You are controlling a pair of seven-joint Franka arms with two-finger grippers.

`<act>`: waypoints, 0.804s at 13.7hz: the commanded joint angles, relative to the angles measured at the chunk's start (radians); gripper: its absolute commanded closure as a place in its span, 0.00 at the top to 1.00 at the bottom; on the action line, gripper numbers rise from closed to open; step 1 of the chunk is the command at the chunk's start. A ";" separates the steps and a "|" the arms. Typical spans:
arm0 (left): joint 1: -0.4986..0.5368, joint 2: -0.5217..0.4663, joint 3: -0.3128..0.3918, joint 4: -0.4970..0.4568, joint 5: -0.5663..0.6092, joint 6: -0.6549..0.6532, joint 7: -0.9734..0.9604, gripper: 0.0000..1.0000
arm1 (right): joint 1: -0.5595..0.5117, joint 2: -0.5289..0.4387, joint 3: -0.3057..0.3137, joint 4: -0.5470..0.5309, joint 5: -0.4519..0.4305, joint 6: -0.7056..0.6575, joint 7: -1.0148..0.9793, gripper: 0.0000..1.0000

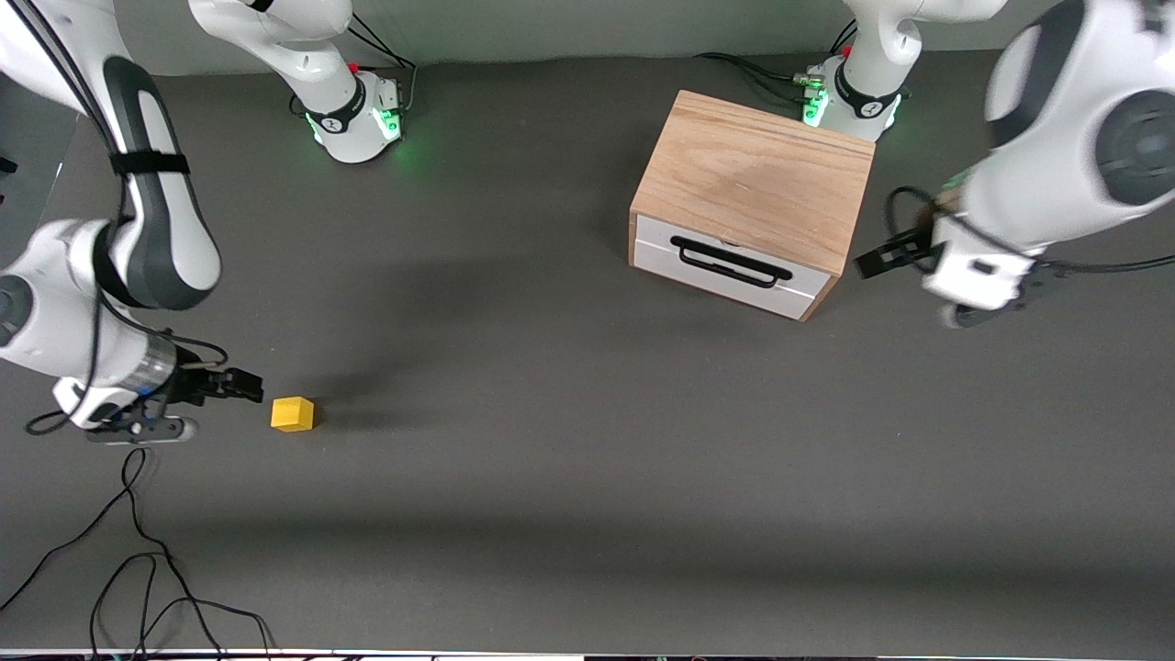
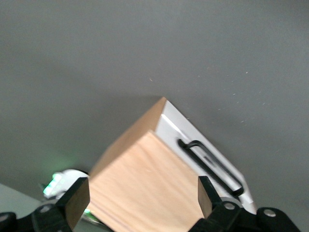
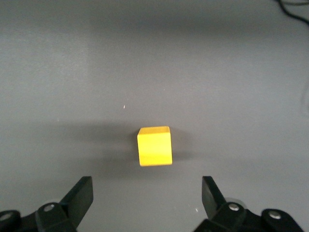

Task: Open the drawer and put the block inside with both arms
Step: 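Grasp the yellow cube with the right gripper while the left gripper hooks the handle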

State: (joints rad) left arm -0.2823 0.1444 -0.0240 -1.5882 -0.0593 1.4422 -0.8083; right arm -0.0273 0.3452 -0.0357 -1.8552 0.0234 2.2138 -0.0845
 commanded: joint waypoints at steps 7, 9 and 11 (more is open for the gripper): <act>-0.161 0.201 0.013 0.001 -0.071 0.165 -0.538 1.00 | 0.004 0.153 -0.006 -0.039 0.029 0.246 -0.009 1.00; -0.186 0.240 0.013 -0.010 -0.070 0.176 -0.607 1.00 | 0.003 0.187 -0.006 -0.047 0.029 0.289 -0.009 1.00; -0.204 0.283 0.013 -0.019 -0.070 0.205 -0.693 1.00 | 0.004 0.192 -0.006 -0.087 0.029 0.346 -0.009 1.00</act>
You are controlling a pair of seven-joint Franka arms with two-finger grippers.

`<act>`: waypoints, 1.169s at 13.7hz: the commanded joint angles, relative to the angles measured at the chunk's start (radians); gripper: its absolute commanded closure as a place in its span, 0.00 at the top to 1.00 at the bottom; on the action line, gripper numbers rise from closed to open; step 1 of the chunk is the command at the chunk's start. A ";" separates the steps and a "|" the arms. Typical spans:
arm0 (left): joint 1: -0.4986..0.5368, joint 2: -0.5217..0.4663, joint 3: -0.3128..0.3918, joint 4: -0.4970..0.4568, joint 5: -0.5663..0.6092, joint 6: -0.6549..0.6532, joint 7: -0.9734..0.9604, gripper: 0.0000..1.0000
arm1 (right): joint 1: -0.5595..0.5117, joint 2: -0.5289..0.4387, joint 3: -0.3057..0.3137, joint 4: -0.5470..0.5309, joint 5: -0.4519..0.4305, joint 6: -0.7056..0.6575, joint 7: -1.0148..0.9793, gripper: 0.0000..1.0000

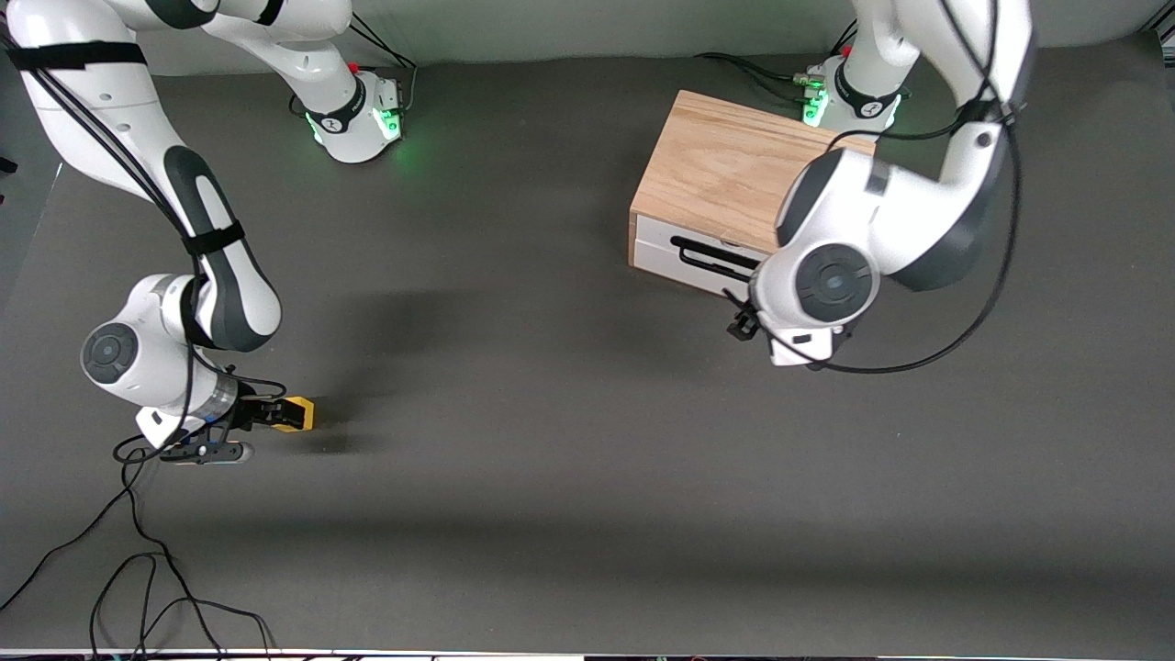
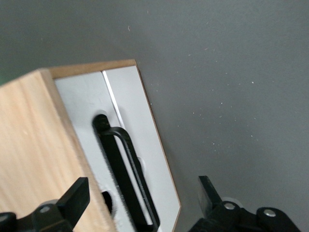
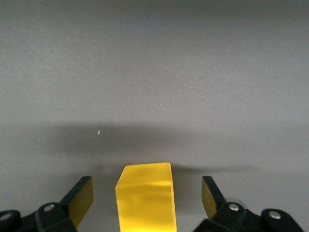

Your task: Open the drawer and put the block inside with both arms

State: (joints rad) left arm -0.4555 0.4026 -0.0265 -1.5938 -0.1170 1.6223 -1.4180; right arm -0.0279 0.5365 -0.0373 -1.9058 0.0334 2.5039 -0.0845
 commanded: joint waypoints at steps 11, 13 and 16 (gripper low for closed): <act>-0.084 0.048 0.017 -0.182 -0.009 0.180 -0.162 1.00 | 0.005 0.008 -0.003 -0.062 0.020 0.046 -0.015 0.54; -0.083 0.058 0.017 -0.181 -0.006 0.208 -0.162 1.00 | 0.003 0.010 -0.003 -0.062 0.019 0.044 -0.018 0.35; -0.078 0.059 0.017 -0.181 -0.006 0.286 -0.162 1.00 | 0.003 0.010 -0.003 -0.061 0.019 0.041 -0.020 0.31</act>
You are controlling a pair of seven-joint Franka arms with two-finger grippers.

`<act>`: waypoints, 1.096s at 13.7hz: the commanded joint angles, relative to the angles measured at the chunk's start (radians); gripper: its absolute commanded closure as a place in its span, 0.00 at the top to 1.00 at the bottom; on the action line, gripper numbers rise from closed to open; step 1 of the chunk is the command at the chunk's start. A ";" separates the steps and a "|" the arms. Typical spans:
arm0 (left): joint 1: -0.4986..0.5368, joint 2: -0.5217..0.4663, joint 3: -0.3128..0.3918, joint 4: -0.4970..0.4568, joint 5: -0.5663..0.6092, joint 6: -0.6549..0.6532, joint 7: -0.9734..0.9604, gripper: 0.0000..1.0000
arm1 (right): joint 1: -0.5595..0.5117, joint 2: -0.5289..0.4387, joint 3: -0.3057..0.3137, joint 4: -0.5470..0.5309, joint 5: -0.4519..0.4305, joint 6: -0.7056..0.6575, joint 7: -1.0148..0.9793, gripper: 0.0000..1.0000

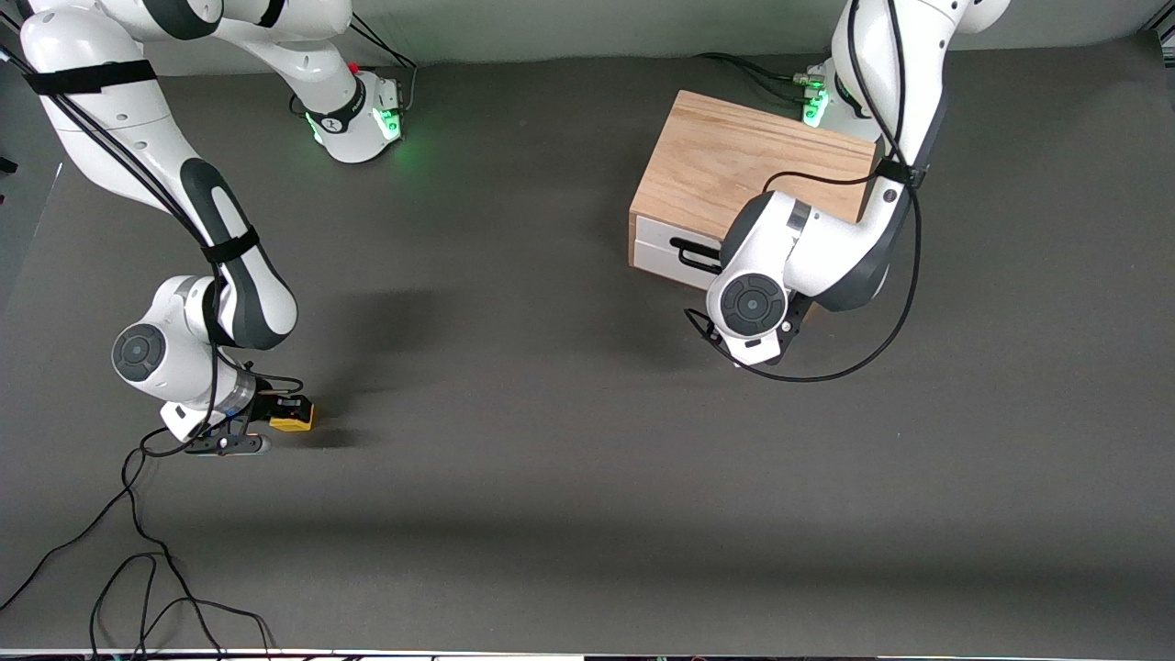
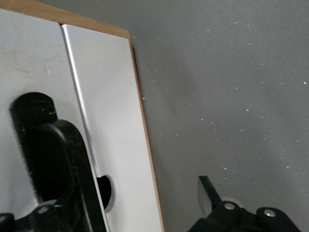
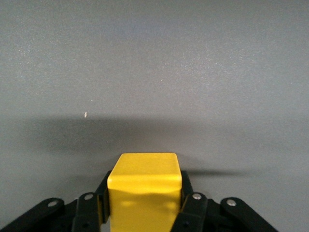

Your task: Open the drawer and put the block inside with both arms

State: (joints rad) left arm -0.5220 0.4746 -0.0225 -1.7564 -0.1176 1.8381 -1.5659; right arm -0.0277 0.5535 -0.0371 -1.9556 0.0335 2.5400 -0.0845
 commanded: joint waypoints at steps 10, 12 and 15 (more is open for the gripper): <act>-0.004 -0.008 0.013 -0.009 0.003 0.331 0.013 1.00 | 0.003 -0.300 -0.013 0.317 0.011 -0.724 -0.024 0.31; -0.004 -0.008 0.013 -0.009 0.003 0.384 0.026 1.00 | 0.003 -0.339 -0.013 0.412 0.008 -0.878 -0.017 0.31; -0.013 -0.005 0.013 0.001 0.004 0.460 0.026 1.00 | 0.006 -0.429 -0.012 0.400 0.005 -0.938 -0.014 0.31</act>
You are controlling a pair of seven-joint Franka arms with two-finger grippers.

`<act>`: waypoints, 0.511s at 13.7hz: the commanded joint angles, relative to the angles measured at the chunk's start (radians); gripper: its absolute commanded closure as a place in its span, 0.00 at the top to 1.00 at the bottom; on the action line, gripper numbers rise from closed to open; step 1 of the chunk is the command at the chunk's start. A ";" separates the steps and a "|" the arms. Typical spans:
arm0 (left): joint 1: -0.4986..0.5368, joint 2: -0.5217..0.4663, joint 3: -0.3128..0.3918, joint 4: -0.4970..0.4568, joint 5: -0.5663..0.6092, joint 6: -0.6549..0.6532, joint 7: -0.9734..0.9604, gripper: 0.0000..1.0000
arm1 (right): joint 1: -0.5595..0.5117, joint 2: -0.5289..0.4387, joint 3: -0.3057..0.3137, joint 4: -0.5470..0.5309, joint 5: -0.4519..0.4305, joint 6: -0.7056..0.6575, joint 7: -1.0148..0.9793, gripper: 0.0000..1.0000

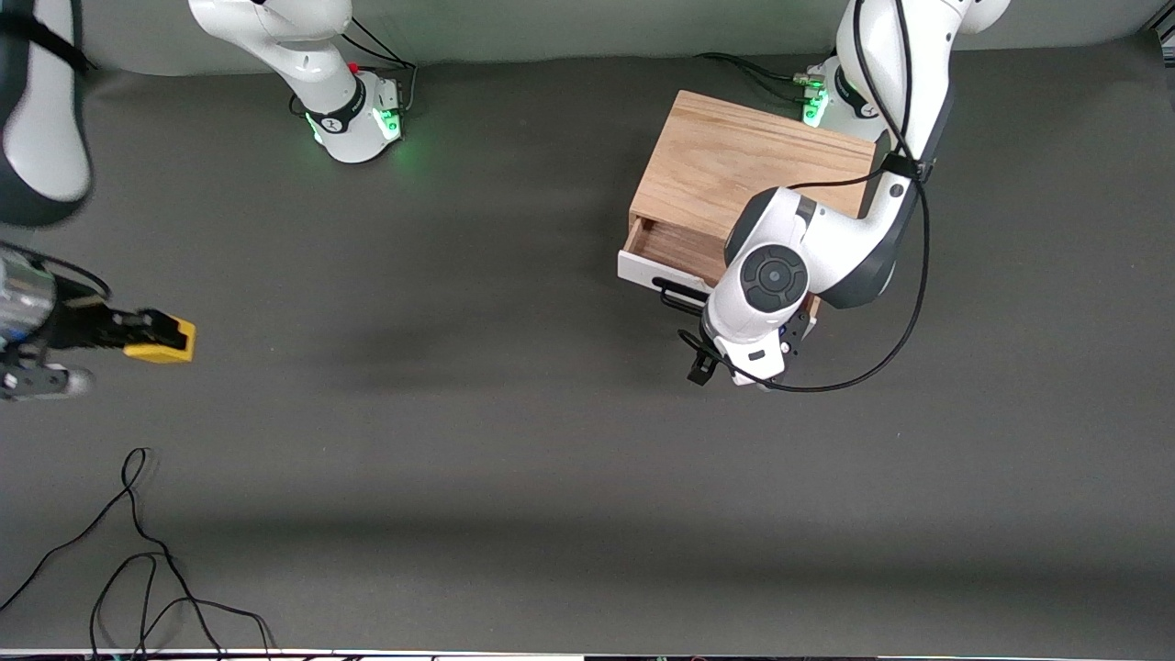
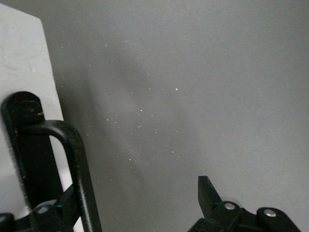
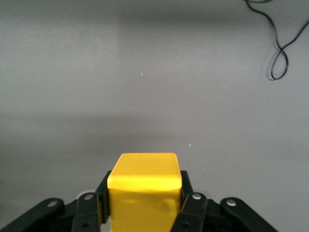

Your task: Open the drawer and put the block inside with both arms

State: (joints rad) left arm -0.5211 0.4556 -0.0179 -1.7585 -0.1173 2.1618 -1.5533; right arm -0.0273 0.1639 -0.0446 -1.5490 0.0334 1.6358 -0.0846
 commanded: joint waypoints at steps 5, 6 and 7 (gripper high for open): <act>-0.010 0.009 0.007 0.028 -0.008 0.205 0.009 1.00 | 0.026 -0.161 0.000 -0.124 0.005 -0.051 0.092 0.31; -0.008 0.011 0.009 0.052 -0.010 0.196 0.007 1.00 | 0.049 -0.173 0.002 -0.144 0.005 -0.044 0.129 0.31; -0.008 0.012 0.009 0.068 -0.008 0.181 0.004 1.00 | 0.073 -0.181 -0.001 -0.164 0.005 -0.027 0.150 0.31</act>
State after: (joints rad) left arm -0.5223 0.4471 -0.0192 -1.7593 -0.1199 2.1914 -1.5495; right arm 0.0012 0.0419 -0.0429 -1.6333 0.0334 1.5735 -0.0034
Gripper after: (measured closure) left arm 0.000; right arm 0.449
